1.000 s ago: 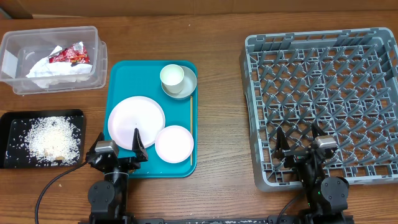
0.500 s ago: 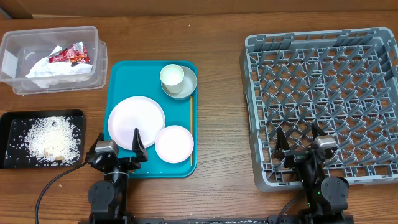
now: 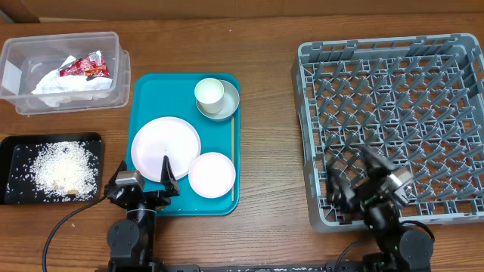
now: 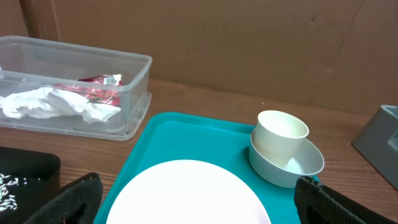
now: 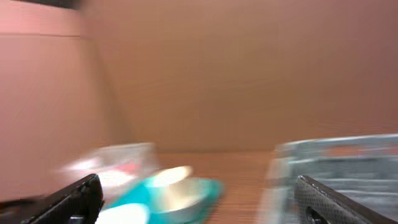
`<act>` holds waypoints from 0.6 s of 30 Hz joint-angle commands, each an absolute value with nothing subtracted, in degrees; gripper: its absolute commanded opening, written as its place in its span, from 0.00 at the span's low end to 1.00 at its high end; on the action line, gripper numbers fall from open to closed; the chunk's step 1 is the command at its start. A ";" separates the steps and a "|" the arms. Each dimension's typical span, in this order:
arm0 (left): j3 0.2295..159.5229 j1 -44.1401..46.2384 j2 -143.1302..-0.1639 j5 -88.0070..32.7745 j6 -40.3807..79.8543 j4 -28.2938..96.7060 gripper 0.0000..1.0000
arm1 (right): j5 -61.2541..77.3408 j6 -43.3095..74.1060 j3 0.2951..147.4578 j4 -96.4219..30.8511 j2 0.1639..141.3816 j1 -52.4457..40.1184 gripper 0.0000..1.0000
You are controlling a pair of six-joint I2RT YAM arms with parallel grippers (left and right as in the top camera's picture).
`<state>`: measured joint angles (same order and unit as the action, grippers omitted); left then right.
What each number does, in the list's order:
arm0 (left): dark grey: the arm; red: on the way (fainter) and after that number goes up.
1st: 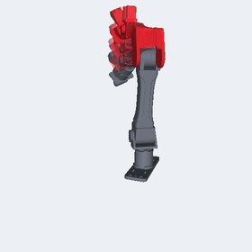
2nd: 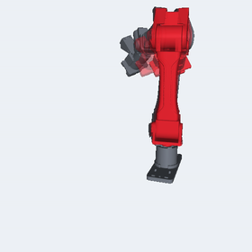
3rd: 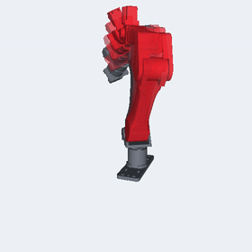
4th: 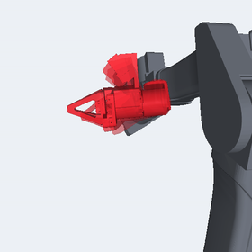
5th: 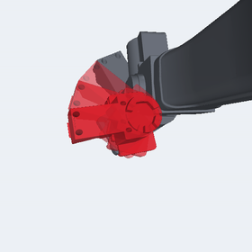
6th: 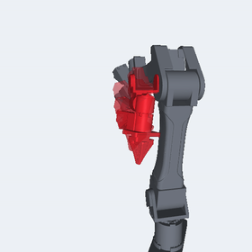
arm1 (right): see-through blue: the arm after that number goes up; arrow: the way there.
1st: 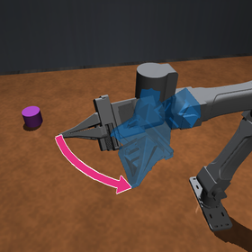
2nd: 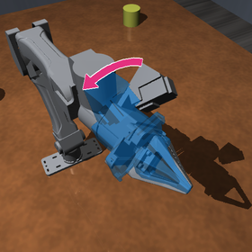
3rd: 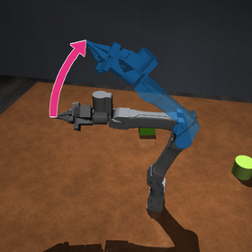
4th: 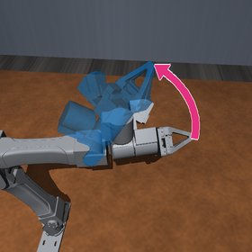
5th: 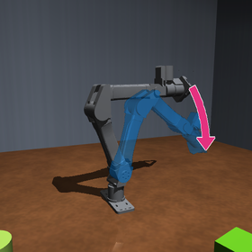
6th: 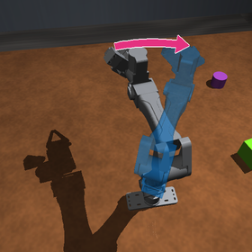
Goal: Sort waste into correct bins and load items into the dishwasher
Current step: 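Swing the right gripper leftward from the dish rack toward the tray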
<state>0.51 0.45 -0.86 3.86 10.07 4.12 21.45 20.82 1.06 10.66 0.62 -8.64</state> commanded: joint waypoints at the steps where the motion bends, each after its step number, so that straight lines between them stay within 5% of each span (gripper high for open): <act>1: 0.27 0.69 -0.30 4.86 8.78 3.99 1.00 | 40.64 39.77 0.45 13.21 0.16 -8.60 1.00; 11: 0.27 0.69 -0.30 4.86 8.78 3.99 1.00 | 32.45 56.25 2.07 31.68 0.16 -8.60 1.00; 18: 0.27 0.69 -0.30 4.86 8.78 3.99 1.00 | 30.04 46.57 18.04 18.06 6.22 -8.60 1.00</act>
<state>0.51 0.45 -0.84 3.97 10.04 4.12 31.86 51.20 9.41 21.45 2.85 -8.64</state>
